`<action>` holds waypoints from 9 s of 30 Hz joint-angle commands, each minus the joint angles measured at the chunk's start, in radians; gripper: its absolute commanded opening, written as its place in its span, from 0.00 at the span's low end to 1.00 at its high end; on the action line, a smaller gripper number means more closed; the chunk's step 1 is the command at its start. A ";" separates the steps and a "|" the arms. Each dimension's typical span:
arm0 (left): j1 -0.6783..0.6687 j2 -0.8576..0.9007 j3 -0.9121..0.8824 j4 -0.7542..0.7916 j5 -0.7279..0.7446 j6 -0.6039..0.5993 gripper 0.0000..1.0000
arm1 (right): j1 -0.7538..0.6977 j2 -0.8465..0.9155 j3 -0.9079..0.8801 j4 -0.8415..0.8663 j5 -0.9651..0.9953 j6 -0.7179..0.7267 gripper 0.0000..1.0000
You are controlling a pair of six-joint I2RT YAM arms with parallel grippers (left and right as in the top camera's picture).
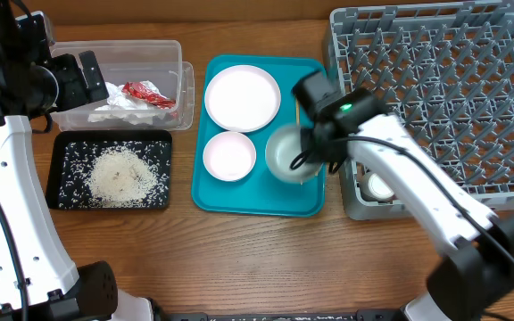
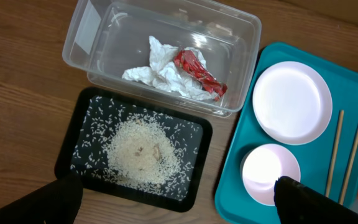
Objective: Sort waste into correct bins and load items into the dishwasher
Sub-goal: 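Lift the pale blue bowl and carry it right into the dish rack, then release the bowl and move the right gripper back to the pink bowl, then grasp the pink bowl and carry it into the dish rack, then release the pink bowl and reach the right gripper to the white plate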
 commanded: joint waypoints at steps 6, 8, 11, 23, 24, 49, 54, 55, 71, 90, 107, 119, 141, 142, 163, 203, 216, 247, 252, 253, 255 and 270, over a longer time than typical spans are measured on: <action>-0.001 0.006 0.000 0.005 -0.009 0.001 1.00 | -0.067 -0.045 0.118 0.124 0.698 0.166 0.04; -0.001 0.006 0.000 0.005 -0.009 0.001 1.00 | -0.082 -0.018 0.118 0.211 0.798 0.164 0.04; -0.001 0.006 0.000 0.005 -0.009 0.001 1.00 | -0.111 0.039 0.118 0.345 0.882 0.138 0.04; -0.001 0.006 0.000 0.005 -0.009 0.001 1.00 | -0.237 0.323 0.118 0.887 0.998 -0.280 0.04; -0.001 0.006 0.000 0.005 -0.009 0.001 1.00 | -0.248 0.339 0.118 0.919 1.003 -0.299 0.04; -0.001 0.006 0.000 0.005 -0.009 0.001 1.00 | -0.291 0.439 0.118 1.063 0.875 -0.345 0.04; -0.001 0.006 0.000 0.005 -0.009 0.001 1.00 | -0.292 0.447 0.118 1.088 0.861 -0.359 0.04; -0.001 0.006 0.000 0.005 -0.009 0.001 1.00 | -0.293 0.453 0.118 1.093 0.857 -0.360 0.04; -0.001 0.006 0.000 0.005 -0.009 0.001 1.00 | -0.293 0.505 0.118 1.140 0.854 -0.367 0.04; -0.001 0.006 0.000 0.005 -0.009 0.001 1.00 | -0.245 0.505 0.119 1.048 0.858 -0.367 0.04; -0.001 0.006 0.000 0.005 -0.009 0.001 1.00 | -0.165 0.505 0.119 0.954 0.863 -0.402 0.35; -0.001 0.006 0.000 0.005 -0.009 0.001 1.00 | -0.061 0.455 0.120 0.876 0.843 -0.412 0.53; -0.001 0.006 0.000 0.005 -0.009 0.001 1.00 | 0.041 0.253 0.021 0.416 -0.436 -0.173 0.55; -0.001 0.006 0.000 0.005 -0.009 0.001 1.00 | 0.054 0.264 0.010 0.414 -0.437 -0.163 0.55; -0.001 0.006 0.000 0.005 -0.009 0.001 1.00 | 0.101 0.352 -0.107 0.500 -0.319 -0.118 0.27; -0.001 0.006 0.000 0.005 -0.009 0.001 1.00 | -0.050 0.075 -0.060 0.154 1.317 0.218 0.04; -0.001 0.006 0.000 0.005 -0.009 0.001 1.00 | -0.091 0.298 -0.060 0.191 1.397 0.227 0.04; -0.001 0.006 0.000 0.005 -0.009 0.001 1.00 | -0.070 0.291 -0.057 0.114 1.134 0.244 0.05; -0.001 0.006 0.000 0.005 -0.009 0.001 1.00 | -0.019 0.282 -0.054 0.095 1.133 0.244 0.22; -0.001 0.006 0.000 0.005 -0.009 0.001 1.00 | -0.005 0.282 -0.052 0.092 1.133 0.244 0.25; -0.001 0.006 0.000 0.005 -0.009 0.001 1.00 | 0.019 0.279 -0.051 0.089 1.134 0.244 0.45; -0.001 0.006 0.000 0.005 -0.009 0.001 1.00 | 0.063 0.237 0.145 0.221 0.540 -0.109 1.00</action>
